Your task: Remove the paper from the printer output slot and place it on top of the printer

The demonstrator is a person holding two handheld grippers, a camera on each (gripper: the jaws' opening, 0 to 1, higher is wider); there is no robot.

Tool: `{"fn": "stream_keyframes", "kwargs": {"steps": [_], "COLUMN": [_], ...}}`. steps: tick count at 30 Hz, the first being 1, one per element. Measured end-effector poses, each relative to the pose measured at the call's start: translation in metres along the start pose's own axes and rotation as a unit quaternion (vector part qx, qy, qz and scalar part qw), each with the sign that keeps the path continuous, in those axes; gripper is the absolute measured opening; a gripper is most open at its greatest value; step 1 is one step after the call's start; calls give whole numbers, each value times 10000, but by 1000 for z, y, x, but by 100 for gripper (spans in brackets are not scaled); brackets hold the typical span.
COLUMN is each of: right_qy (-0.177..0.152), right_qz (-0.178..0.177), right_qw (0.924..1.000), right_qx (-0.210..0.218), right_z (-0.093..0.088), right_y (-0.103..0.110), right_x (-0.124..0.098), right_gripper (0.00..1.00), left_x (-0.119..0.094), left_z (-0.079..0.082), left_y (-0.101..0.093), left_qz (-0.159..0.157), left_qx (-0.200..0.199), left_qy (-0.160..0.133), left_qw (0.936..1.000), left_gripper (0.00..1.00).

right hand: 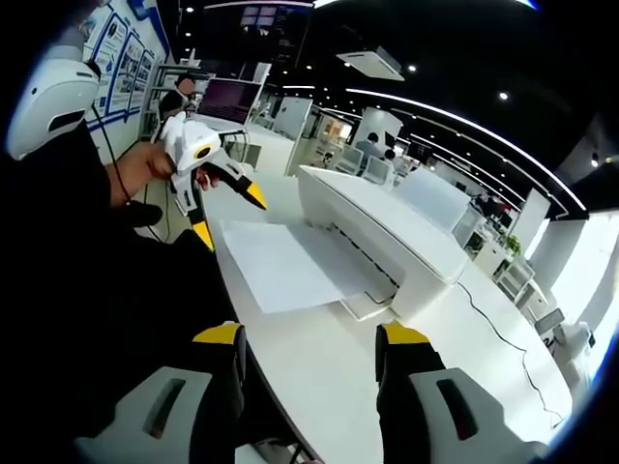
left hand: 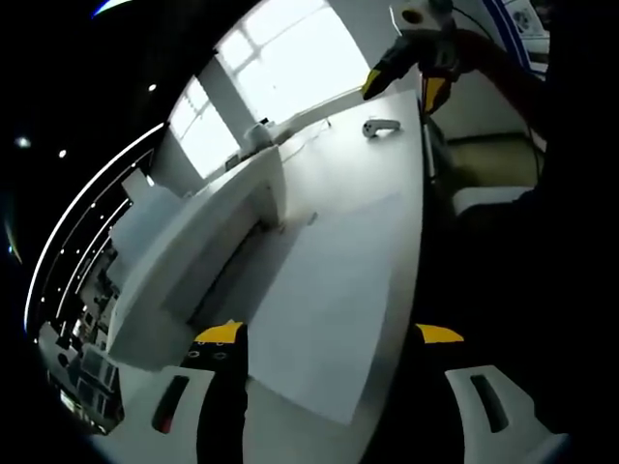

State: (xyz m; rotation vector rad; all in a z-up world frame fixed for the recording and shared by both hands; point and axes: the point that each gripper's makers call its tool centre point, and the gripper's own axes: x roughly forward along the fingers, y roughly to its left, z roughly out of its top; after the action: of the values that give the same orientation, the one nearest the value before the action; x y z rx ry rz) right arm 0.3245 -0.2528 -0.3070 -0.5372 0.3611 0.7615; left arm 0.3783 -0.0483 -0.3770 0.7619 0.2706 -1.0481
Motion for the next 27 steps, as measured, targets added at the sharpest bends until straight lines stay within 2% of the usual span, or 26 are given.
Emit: {"fn": "stream_keyframes", "kwargs": {"steps": [10, 17, 27], "right_qy": [22, 16, 25], "right_qz": [0, 9, 16], "right_qw": [10000, 10000, 10000], "right_qx": [36, 40, 62], "right_z": [-3, -3, -4], "right_y": [0, 0, 2], "right_x": [1, 1, 1], "right_gripper": [49, 49, 49], "left_x": [6, 10, 11], "left_z": [5, 1, 6], "left_y": [-1, 1, 2], "left_qz": [30, 76, 112], "left_qx": [98, 177, 312], "left_qy": [3, 100, 105], "left_qw": [9999, 9998, 9994], "left_gripper": [71, 71, 72]}}
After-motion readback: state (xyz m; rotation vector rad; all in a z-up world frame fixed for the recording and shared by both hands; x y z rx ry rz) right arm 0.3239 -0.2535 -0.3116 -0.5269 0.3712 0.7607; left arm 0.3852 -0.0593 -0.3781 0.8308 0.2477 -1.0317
